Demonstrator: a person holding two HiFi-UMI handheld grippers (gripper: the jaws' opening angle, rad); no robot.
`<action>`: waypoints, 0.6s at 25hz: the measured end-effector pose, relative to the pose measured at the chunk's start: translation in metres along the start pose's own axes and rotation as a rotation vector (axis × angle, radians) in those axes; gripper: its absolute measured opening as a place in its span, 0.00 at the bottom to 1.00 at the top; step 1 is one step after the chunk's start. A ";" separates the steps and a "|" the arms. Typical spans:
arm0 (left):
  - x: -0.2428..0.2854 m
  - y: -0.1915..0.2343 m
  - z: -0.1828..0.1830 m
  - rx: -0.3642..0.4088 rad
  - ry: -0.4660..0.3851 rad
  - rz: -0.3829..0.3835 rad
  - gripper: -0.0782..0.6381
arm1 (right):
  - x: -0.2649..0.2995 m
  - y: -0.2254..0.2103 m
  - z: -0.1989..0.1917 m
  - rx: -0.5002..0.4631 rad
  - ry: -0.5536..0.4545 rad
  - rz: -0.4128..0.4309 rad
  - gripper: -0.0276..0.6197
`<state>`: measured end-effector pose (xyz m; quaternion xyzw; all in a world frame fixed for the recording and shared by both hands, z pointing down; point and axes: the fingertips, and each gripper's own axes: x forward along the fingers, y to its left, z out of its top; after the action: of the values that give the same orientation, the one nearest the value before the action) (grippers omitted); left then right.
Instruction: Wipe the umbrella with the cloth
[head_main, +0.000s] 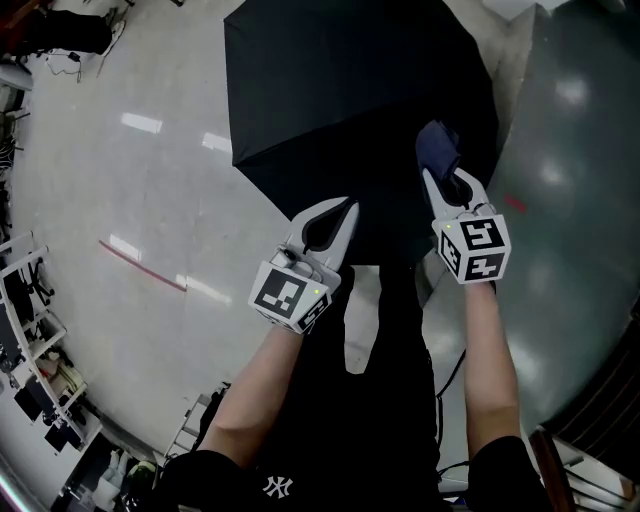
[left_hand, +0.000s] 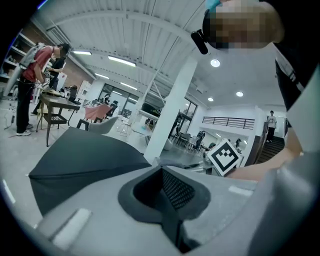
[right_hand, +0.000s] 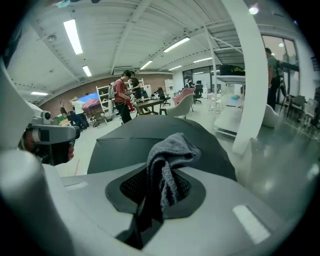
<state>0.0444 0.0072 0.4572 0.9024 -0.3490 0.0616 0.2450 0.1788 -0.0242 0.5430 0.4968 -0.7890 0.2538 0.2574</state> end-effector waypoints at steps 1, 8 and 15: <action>0.008 -0.005 -0.002 0.000 0.004 0.005 0.11 | -0.003 -0.017 -0.002 0.001 0.000 -0.013 0.18; 0.076 -0.043 -0.011 0.018 0.020 0.012 0.11 | 0.002 -0.098 -0.011 -0.027 0.029 -0.019 0.18; 0.137 -0.068 -0.022 0.007 0.018 0.003 0.11 | 0.018 -0.136 -0.022 -0.071 0.044 0.002 0.18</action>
<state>0.1930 -0.0210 0.4883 0.9022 -0.3479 0.0711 0.2449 0.2997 -0.0727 0.5902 0.4809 -0.7922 0.2365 0.2920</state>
